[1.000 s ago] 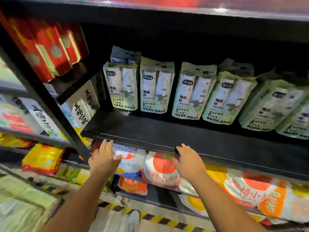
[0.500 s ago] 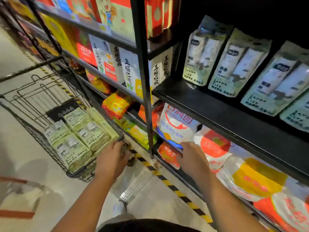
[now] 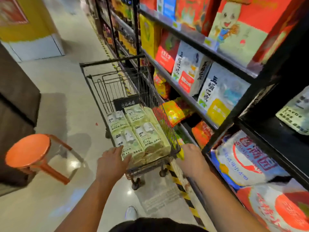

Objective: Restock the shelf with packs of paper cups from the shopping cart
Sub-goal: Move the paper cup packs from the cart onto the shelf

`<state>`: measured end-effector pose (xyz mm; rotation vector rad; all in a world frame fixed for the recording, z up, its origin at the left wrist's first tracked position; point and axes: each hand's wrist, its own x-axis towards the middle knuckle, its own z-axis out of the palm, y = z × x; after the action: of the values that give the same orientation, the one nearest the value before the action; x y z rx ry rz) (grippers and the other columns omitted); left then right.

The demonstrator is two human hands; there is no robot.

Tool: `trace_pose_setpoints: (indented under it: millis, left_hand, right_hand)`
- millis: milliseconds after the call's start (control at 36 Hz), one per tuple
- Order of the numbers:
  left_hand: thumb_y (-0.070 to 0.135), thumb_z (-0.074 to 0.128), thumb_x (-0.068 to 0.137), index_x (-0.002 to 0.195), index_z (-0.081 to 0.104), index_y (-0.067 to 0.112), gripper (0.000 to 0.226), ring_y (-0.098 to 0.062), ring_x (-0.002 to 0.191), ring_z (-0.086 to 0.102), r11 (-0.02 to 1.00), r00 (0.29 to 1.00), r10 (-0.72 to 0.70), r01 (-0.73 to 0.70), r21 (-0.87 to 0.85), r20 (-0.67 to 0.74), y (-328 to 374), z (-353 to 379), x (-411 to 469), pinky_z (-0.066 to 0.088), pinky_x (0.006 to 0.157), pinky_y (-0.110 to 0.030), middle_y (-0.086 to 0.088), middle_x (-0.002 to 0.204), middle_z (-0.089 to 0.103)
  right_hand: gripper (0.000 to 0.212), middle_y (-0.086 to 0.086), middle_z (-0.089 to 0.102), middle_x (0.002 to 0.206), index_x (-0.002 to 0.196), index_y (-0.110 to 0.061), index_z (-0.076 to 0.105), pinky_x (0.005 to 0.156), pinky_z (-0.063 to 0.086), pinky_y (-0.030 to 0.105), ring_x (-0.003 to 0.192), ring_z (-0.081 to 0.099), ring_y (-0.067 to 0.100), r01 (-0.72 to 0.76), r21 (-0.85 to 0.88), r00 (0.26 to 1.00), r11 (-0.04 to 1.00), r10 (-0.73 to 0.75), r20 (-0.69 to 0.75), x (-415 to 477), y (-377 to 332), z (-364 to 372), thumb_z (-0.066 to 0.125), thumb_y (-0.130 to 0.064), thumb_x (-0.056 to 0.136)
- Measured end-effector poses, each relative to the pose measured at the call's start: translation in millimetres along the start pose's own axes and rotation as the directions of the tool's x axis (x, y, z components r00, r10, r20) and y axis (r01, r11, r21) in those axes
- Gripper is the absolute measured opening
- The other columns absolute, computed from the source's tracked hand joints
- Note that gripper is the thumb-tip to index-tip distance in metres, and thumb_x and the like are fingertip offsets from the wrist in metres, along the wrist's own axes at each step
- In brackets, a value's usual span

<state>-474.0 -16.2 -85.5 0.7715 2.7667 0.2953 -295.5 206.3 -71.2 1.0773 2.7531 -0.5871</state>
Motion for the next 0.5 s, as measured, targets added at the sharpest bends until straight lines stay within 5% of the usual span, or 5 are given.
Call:
trace_pose_setpoints:
  millis: [56,194,500]
  left_hand:
    - [0.061,0.04,0.099,0.148,0.046,0.026,0.061,-0.028,0.13,0.051,1.0,1.0,0.007,-0.007,-0.001,-0.019,-16.4,-6.2,21.9,0.049,0.099,-0.043,-0.003,0.145,0.055]
    - [0.061,0.04,0.098,0.149,0.044,0.027,0.061,-0.028,0.126,0.054,1.0,1.0,0.014,-0.014,0.0,-0.017,-53.5,-17.4,64.0,0.051,0.096,-0.041,-0.002,0.143,0.055]
    - [0.053,0.043,0.101,0.149,0.041,0.022,0.057,-0.029,0.132,0.046,0.987,0.992,-0.091,0.101,-0.125,0.085,-99.0,-3.4,101.2,0.045,0.099,-0.041,-0.004,0.146,0.052]
  right_hand:
    - [0.037,0.005,0.053,0.124,0.122,-0.019,0.051,0.088,0.046,0.037,0.121,0.052,0.029,0.017,-0.045,1.0,0.999,-0.017,0.006,23.6,-22.5,1.7,0.061,-0.038,0.091]
    - [0.058,0.006,0.044,0.145,0.146,-0.018,0.041,0.106,0.044,0.041,0.135,0.043,0.027,0.031,-0.087,0.999,0.996,-0.028,0.039,68.2,-75.0,5.9,0.06,-0.04,0.095]
    - [0.066,0.009,0.035,0.152,0.153,-0.018,0.033,0.112,0.039,0.04,0.139,0.036,0.029,0.088,-0.153,0.974,0.984,-0.053,0.22,127.7,-135.9,25.8,0.058,-0.039,0.096]
